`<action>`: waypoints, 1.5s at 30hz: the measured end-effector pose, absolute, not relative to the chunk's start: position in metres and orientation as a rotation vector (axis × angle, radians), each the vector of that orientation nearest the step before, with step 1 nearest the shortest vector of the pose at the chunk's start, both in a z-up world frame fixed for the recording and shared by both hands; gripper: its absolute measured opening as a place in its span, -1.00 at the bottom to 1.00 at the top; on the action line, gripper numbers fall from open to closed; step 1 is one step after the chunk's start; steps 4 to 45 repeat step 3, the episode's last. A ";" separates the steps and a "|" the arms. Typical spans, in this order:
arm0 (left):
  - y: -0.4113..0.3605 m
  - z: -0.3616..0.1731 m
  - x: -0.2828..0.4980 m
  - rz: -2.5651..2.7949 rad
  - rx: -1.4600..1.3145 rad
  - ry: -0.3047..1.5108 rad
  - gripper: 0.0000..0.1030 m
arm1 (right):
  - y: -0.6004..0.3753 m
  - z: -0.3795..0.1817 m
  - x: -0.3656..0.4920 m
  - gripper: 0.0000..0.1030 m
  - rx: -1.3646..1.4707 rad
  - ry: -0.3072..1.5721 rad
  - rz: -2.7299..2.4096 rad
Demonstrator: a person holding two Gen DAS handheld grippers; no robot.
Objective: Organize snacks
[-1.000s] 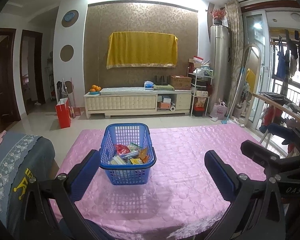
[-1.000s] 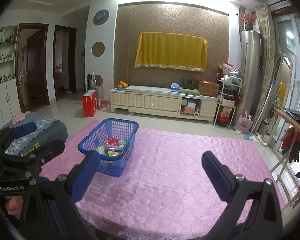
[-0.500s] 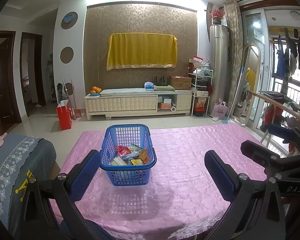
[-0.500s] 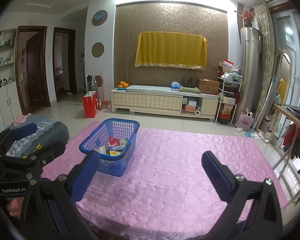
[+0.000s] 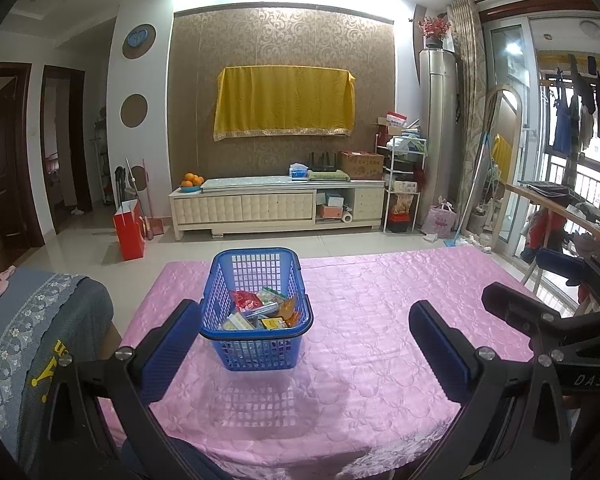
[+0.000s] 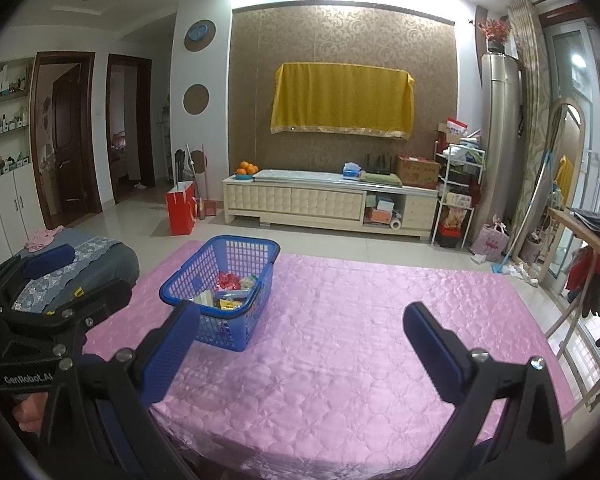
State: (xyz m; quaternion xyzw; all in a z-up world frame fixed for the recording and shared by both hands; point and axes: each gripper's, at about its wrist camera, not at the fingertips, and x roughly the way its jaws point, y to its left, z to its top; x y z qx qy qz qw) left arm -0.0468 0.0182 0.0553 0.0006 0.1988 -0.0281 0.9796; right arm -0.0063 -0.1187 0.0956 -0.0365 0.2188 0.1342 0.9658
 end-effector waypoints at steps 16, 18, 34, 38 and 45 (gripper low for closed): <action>0.019 0.055 -0.046 -0.060 0.000 0.407 0.99 | -0.120 0.095 -0.007 1.00 -0.073 0.445 0.271; 0.019 0.055 -0.046 -0.060 0.000 0.407 0.99 | -0.120 0.095 -0.007 1.00 -0.073 0.445 0.271; 0.019 0.055 -0.046 -0.060 0.000 0.407 0.99 | -0.120 0.095 -0.007 1.00 -0.073 0.445 0.271; 0.019 0.055 -0.046 -0.060 0.000 0.407 0.99 | -0.120 0.095 -0.007 1.00 -0.073 0.445 0.271; 0.019 0.055 -0.046 -0.060 0.000 0.407 0.99 | -0.120 0.095 -0.007 1.00 -0.073 0.445 0.271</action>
